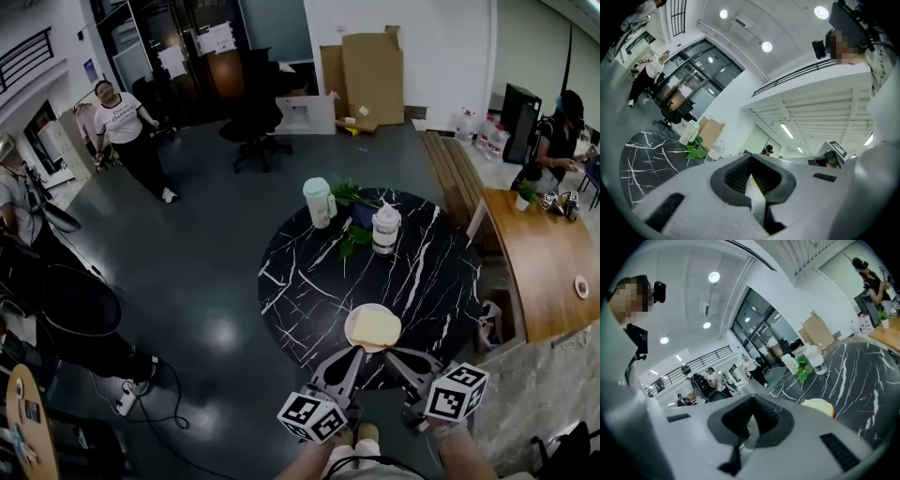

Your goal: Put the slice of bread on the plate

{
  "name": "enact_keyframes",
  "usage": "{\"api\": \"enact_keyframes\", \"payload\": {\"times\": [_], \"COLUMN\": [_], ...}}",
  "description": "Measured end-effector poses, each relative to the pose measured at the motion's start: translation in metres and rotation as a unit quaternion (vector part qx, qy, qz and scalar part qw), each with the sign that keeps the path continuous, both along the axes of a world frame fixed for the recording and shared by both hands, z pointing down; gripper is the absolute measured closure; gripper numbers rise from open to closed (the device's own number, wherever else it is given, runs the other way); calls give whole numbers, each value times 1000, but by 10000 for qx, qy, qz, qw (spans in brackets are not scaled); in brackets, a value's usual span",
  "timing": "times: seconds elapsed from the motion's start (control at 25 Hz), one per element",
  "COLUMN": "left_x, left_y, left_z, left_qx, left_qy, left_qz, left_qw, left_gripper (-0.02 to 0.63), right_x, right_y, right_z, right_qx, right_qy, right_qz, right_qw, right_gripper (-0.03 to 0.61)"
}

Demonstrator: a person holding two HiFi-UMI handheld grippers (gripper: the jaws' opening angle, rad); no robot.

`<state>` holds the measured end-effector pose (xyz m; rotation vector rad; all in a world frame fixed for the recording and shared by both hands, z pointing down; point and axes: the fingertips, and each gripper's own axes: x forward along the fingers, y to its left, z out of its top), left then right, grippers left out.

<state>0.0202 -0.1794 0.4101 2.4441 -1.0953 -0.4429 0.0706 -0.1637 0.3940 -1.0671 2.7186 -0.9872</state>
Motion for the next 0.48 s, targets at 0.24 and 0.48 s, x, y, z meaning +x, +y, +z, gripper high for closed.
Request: {"api": "enact_keyframes", "payload": {"times": [0.24,0.48], "left_x": [-5,-2], "left_y": [3,21], "left_z": [-1,0], "left_qx": [-90,-263], "left_qy": [36,41], "left_qz": [-10,111], "left_qw": [10000,9996], "left_gripper": [609,609], "right_x": [-7,-8], "right_y": [5,24], "right_z": [0,5], "right_qx": [-63,-195], "right_qy": [79,214], "right_qz": [-66,-47], "right_qw": [9999,9996], "right_gripper": [569,569]}}
